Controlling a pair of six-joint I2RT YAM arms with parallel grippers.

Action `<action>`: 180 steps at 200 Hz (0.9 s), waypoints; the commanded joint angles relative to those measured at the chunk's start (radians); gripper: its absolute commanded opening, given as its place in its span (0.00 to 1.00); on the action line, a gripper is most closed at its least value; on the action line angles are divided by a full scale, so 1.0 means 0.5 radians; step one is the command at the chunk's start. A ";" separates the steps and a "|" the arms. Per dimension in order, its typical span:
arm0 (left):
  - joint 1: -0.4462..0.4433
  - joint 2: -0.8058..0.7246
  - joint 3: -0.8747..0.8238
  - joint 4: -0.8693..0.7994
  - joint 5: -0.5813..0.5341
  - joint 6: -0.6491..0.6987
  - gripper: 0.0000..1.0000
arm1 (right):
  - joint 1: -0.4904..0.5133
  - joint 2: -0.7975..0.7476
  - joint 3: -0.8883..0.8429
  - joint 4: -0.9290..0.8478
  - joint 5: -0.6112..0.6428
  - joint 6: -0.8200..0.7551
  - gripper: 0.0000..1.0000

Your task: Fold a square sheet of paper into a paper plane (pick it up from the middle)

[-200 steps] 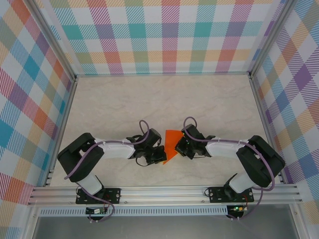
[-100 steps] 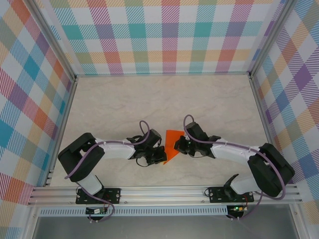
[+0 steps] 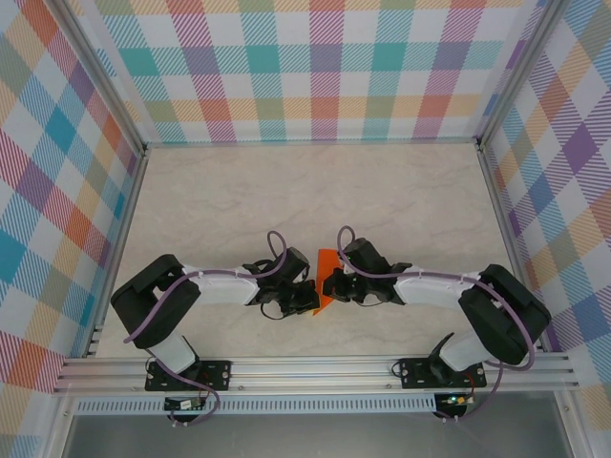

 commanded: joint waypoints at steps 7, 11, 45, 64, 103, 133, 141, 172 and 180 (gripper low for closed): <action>-0.032 0.053 -0.015 -0.236 -0.164 0.039 0.00 | 0.024 0.054 -0.050 0.086 -0.008 0.088 0.00; -0.031 0.052 -0.016 -0.237 -0.166 0.039 0.00 | 0.024 0.057 -0.061 0.098 -0.007 0.096 0.00; -0.030 0.051 -0.021 -0.241 -0.170 0.046 0.00 | 0.030 0.100 -0.083 0.113 -0.010 0.117 0.00; -0.031 0.048 -0.021 -0.242 -0.170 0.049 0.00 | 0.035 0.133 -0.082 0.156 -0.041 0.117 0.00; -0.032 0.042 -0.030 -0.241 -0.170 0.053 0.00 | 0.048 0.201 -0.074 0.280 -0.112 0.118 0.00; -0.031 0.040 -0.027 -0.253 -0.179 0.064 0.00 | 0.048 0.243 -0.085 0.258 -0.081 0.122 0.00; -0.030 0.035 -0.027 -0.260 -0.186 0.066 0.00 | 0.048 0.243 -0.091 0.233 -0.056 0.119 0.00; -0.032 0.042 -0.034 -0.359 -0.244 0.075 0.00 | 0.024 0.194 -0.098 0.075 0.079 -0.002 0.00; -0.032 0.053 -0.043 -0.382 -0.254 0.086 0.00 | 0.002 0.175 -0.112 0.068 0.093 -0.050 0.00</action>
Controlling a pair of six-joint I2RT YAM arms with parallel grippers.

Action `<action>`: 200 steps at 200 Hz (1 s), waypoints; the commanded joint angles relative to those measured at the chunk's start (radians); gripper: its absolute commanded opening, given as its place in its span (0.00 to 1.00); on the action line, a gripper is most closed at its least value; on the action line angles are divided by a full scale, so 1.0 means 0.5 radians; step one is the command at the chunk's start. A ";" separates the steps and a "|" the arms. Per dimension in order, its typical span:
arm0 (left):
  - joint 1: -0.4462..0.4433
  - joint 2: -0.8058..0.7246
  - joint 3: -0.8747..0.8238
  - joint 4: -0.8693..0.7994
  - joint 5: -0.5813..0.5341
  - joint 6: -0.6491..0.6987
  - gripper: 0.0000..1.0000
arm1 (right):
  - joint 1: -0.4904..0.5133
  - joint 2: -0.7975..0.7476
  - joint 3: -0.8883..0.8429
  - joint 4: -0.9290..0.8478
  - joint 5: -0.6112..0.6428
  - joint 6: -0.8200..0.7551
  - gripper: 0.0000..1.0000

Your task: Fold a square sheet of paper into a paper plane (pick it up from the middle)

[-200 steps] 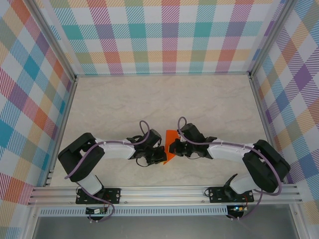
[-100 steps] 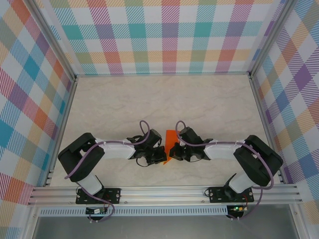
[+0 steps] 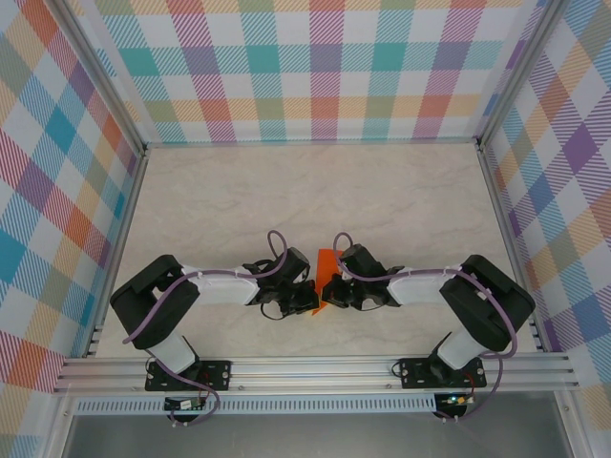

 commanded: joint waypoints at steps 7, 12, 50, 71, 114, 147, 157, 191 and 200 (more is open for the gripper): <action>-0.021 0.069 -0.076 -0.337 -0.223 0.049 0.00 | -0.049 -0.040 -0.063 -0.095 0.119 -0.177 0.00; -0.022 0.074 -0.102 -0.334 -0.231 0.047 0.00 | -0.064 -0.052 -0.080 -0.085 0.128 -0.207 0.00; -0.021 0.125 -0.186 -0.351 -0.259 0.057 0.00 | -0.305 -0.093 -0.136 -0.122 0.080 -0.371 0.00; -0.024 0.146 -0.205 -0.323 -0.268 0.057 0.00 | -0.431 -0.128 -0.115 -0.225 0.119 -0.451 0.00; -0.022 0.132 -0.163 -0.308 -0.302 0.115 0.00 | -0.555 -0.361 -0.058 -0.423 0.199 -0.528 0.00; -0.023 0.149 -0.054 -0.381 -0.361 0.229 0.00 | -0.448 -0.508 -0.008 -0.440 0.099 -0.496 0.00; -0.019 0.160 -0.021 -0.392 -0.381 0.269 0.00 | -0.371 -0.498 0.010 -0.431 0.108 -0.466 0.00; 0.034 0.132 0.070 -0.395 -0.432 0.558 0.00 | -0.229 -0.306 0.081 -0.293 0.081 -0.329 0.00; 0.053 0.105 0.053 -0.346 -0.439 0.617 0.00 | -0.225 -0.257 0.092 -0.237 0.060 -0.294 0.00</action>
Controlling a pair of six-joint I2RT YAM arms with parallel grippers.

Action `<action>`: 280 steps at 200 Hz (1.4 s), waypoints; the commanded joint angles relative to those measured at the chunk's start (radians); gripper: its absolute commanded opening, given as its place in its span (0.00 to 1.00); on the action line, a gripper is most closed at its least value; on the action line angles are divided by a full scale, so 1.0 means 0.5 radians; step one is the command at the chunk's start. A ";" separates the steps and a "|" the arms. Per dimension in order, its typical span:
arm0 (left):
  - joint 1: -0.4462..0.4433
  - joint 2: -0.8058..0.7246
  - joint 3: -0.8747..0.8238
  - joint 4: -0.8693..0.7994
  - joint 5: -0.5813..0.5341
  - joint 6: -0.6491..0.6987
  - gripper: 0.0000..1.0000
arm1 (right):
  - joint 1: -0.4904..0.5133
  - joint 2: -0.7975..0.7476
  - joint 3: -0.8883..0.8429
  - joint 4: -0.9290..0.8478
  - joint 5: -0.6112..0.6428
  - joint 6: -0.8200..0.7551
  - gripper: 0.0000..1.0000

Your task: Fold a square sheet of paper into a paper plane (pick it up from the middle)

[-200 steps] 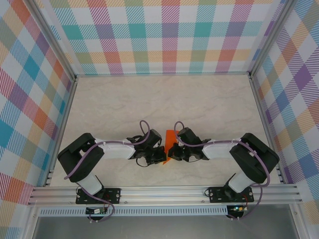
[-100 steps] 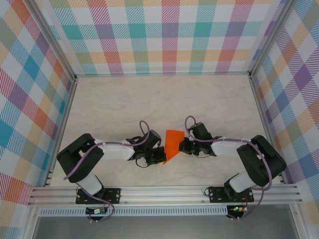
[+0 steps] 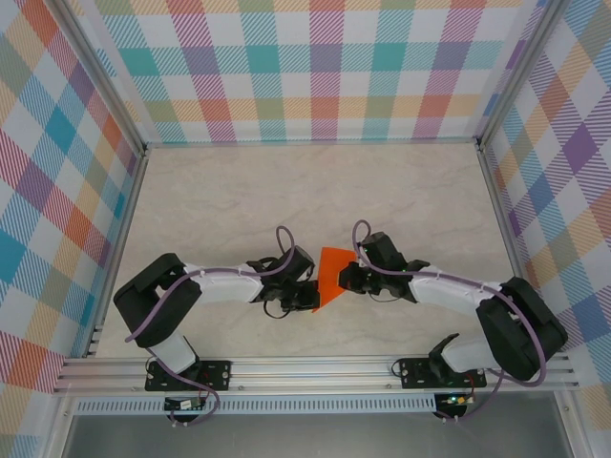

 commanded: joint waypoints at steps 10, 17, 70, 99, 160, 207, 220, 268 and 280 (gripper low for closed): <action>0.074 0.036 -0.082 -0.160 -0.308 0.292 0.00 | 0.026 0.167 0.068 0.162 -0.062 0.142 0.00; 0.078 0.022 -0.100 -0.122 -0.282 0.304 0.00 | 0.028 0.190 0.077 0.181 -0.061 0.158 0.00; 0.090 -0.027 -0.119 -0.025 -0.159 0.278 0.00 | 0.026 0.380 0.102 0.098 0.008 0.217 0.00; 0.100 -0.110 -0.076 0.143 0.020 0.086 0.01 | 0.025 0.410 0.096 0.035 0.056 0.245 0.00; 0.082 -0.014 -0.051 0.530 0.100 -0.479 0.05 | 0.026 0.446 0.105 -0.006 0.088 0.292 0.00; 0.068 0.088 -0.093 0.634 0.104 -0.534 0.05 | 0.027 0.476 0.111 0.017 0.043 0.296 0.00; 0.067 0.095 -0.093 0.620 0.073 -0.529 0.04 | 0.028 0.481 0.104 0.024 0.039 0.300 0.00; 0.068 0.140 -0.101 0.630 0.029 -0.505 0.04 | 0.025 0.484 0.085 0.025 0.039 0.310 0.00; 0.066 0.149 -0.102 0.636 0.017 -0.505 0.04 | 0.027 0.484 0.083 0.024 0.044 0.312 0.00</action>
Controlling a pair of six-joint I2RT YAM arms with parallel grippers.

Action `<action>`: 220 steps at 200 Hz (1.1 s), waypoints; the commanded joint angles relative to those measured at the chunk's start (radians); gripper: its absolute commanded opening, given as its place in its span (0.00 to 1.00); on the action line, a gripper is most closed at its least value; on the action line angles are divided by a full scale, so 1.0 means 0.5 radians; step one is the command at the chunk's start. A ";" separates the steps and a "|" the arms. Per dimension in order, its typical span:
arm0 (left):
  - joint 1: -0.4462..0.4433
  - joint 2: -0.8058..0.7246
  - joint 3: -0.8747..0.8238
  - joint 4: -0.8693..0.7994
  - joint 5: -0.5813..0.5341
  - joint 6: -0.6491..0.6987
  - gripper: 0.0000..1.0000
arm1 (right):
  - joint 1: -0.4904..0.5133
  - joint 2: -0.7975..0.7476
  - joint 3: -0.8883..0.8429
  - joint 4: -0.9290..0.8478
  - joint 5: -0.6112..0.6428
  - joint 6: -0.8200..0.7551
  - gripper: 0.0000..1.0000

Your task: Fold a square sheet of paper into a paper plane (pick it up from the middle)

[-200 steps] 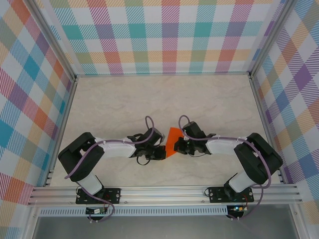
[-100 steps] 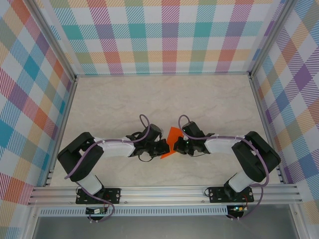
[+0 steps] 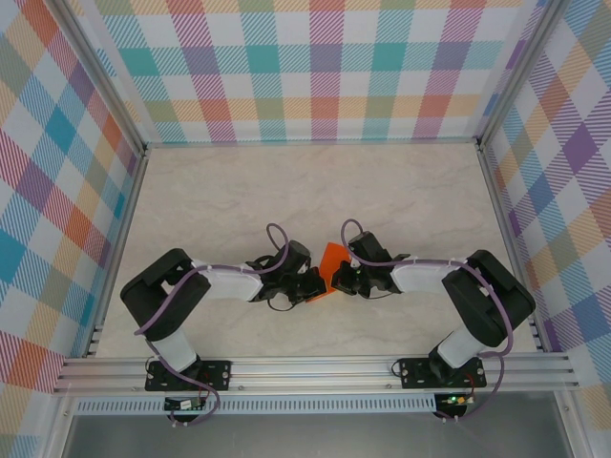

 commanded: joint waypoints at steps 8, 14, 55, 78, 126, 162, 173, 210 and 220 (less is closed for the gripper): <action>-0.009 0.050 -0.019 0.054 -0.046 0.002 0.04 | 0.008 0.067 -0.038 -0.078 0.065 0.033 0.00; -0.010 0.058 -0.020 0.054 -0.043 0.006 0.04 | 0.004 0.067 -0.038 -0.077 0.063 0.036 0.00; -0.007 0.073 -0.032 -0.049 -0.068 0.065 0.03 | 0.006 0.049 -0.034 -0.114 0.079 0.047 0.00; -0.008 0.021 -0.111 -0.126 -0.112 0.117 0.03 | 0.004 0.057 -0.019 -0.222 0.127 0.073 0.00; -0.009 -0.067 -0.398 -0.156 -0.183 0.138 0.03 | 0.004 0.060 -0.013 -0.423 0.258 0.118 0.00; -0.008 -0.137 -0.565 -0.113 -0.235 0.077 0.03 | 0.004 0.100 0.000 -0.555 0.329 0.134 0.00; -0.008 -0.167 -0.594 -0.128 -0.260 0.067 0.03 | 0.004 0.115 0.002 -0.566 0.334 0.139 0.00; -0.004 -0.283 -0.604 -0.291 -0.321 0.085 0.03 | 0.004 0.140 0.007 -0.604 0.360 0.132 0.00; -0.003 -0.322 -0.598 -0.337 -0.334 0.089 0.03 | 0.004 0.143 0.006 -0.612 0.365 0.127 0.00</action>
